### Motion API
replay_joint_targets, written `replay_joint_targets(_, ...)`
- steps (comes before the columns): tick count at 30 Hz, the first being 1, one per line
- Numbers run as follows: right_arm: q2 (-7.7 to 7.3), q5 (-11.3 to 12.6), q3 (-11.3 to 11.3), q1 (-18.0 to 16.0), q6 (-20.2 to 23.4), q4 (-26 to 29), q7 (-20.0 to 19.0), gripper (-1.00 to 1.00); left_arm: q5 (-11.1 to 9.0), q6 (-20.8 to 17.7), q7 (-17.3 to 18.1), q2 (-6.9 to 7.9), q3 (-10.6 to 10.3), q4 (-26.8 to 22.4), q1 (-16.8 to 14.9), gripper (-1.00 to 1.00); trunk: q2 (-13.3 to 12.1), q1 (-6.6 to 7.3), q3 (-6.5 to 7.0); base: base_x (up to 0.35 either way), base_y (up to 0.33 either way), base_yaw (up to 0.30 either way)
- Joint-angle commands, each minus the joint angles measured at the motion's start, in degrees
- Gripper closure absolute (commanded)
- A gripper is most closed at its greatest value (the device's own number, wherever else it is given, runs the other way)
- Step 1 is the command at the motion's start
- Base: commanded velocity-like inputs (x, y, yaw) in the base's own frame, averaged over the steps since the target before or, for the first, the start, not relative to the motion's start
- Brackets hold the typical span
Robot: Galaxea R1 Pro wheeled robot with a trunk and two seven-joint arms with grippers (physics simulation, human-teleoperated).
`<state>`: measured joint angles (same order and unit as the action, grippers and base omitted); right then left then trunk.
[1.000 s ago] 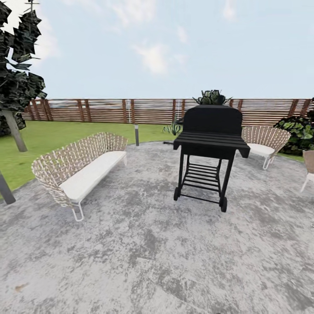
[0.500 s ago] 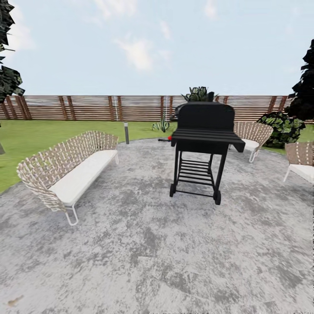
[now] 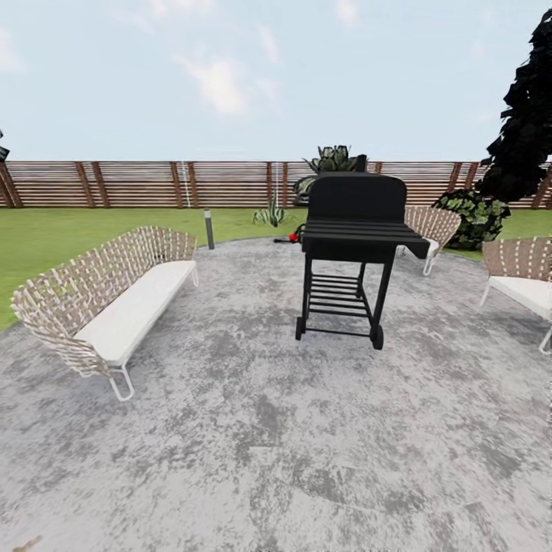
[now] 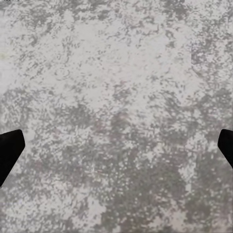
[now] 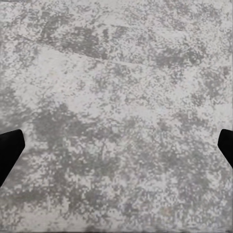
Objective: Pick up the pesticide atomizer in the garden and spray insectifuge to fully cover both potted plants in the garden.
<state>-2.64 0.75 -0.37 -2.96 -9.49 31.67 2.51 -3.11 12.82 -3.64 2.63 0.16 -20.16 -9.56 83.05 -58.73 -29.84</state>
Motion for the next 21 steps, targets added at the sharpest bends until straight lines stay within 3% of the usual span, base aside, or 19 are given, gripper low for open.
replay_joint_targets(1,0.0,0.1,0.0,0.0,-0.2,0.0,0.1,-1.0,-0.3,0.2,0.0,0.01,-0.1,0.0,0.0,-1.0,0.0,0.0,-0.15,0.0,0.134,-0.139)
replay_joint_targets(21,0.06,0.2,-0.4,0.0,-0.2,0.0,0.1,-1.0,-0.3,0.1,0.0,0.01,-0.2,0.0,0.0,-1.0,0.0,0.0,-1.51,0.0,0.011,-0.207)
